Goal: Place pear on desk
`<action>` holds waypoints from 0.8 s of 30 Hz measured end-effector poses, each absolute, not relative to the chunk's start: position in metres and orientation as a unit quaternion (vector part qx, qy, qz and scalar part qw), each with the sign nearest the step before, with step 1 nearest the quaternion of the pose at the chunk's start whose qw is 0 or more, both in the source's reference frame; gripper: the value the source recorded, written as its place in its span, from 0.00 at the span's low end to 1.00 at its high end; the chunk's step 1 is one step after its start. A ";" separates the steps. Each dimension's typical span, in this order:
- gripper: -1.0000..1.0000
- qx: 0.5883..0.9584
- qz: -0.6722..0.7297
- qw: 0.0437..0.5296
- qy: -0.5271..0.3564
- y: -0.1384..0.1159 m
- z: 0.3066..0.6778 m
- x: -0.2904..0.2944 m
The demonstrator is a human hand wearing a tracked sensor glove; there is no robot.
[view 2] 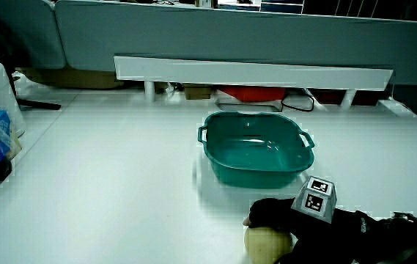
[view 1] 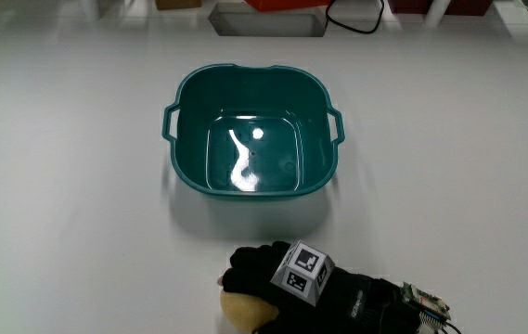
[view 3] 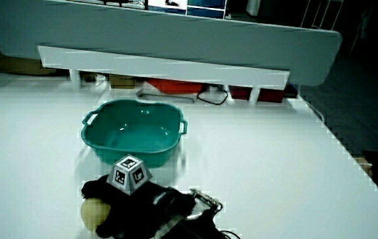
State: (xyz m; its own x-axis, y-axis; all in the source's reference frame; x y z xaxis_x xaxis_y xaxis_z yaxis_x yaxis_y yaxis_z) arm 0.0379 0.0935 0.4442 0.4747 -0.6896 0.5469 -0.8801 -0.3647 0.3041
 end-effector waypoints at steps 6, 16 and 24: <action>0.42 0.812 0.168 0.290 -0.477 0.094 0.446 0.040; 0.22 0.823 0.152 0.265 -0.479 0.101 0.460 0.042; 0.06 0.823 0.154 0.277 -0.472 0.100 0.446 0.045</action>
